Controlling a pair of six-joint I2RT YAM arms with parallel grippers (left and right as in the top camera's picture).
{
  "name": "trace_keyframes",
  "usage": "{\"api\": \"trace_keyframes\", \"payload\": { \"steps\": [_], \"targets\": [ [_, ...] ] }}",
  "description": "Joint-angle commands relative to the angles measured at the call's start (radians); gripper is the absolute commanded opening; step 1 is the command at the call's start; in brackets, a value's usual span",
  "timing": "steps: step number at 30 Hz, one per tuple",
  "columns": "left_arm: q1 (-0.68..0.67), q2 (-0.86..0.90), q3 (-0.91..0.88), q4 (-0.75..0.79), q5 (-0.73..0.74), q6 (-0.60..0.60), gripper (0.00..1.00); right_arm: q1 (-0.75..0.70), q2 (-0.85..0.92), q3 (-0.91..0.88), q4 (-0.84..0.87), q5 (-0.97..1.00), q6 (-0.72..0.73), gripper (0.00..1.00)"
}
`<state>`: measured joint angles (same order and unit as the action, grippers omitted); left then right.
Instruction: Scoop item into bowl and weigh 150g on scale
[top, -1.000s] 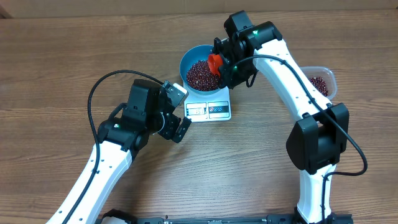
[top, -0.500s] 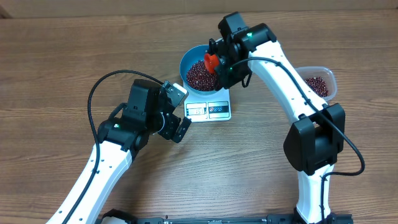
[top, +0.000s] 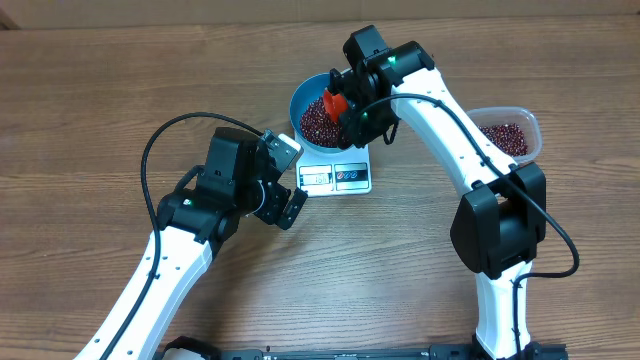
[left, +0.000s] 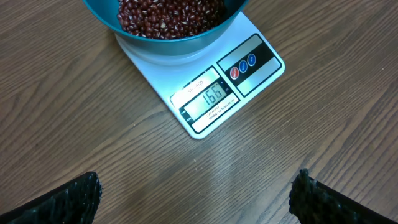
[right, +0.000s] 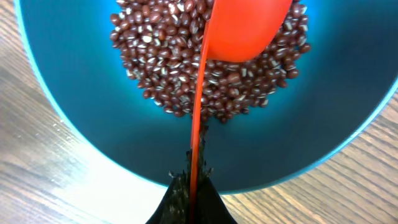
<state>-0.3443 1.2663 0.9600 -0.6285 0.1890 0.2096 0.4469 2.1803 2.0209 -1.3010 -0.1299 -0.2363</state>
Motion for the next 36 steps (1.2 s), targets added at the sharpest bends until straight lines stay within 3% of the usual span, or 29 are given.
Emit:
{"api": "trace_keyframes", "payload": {
  "steps": [1, 16, 29, 36],
  "targets": [
    [0.003, 0.006, -0.002, 0.001, -0.006, -0.011, 0.99, 0.011, 0.008, -0.001, -0.001, -0.045, -0.002, 0.04],
    [0.003, 0.006, -0.002, 0.001, -0.006, -0.011, 1.00, -0.034, 0.008, 0.031, -0.019, -0.197, -0.006, 0.04],
    [0.003, 0.006, -0.002, 0.001, -0.006, -0.011, 0.99, -0.161, -0.021, 0.049, -0.093, -0.447, -0.109, 0.04],
    [0.003, 0.006, -0.002, 0.001, -0.006, -0.011, 1.00, -0.184, -0.052, 0.049, -0.124, -0.467, -0.140, 0.04]
  ]
}}
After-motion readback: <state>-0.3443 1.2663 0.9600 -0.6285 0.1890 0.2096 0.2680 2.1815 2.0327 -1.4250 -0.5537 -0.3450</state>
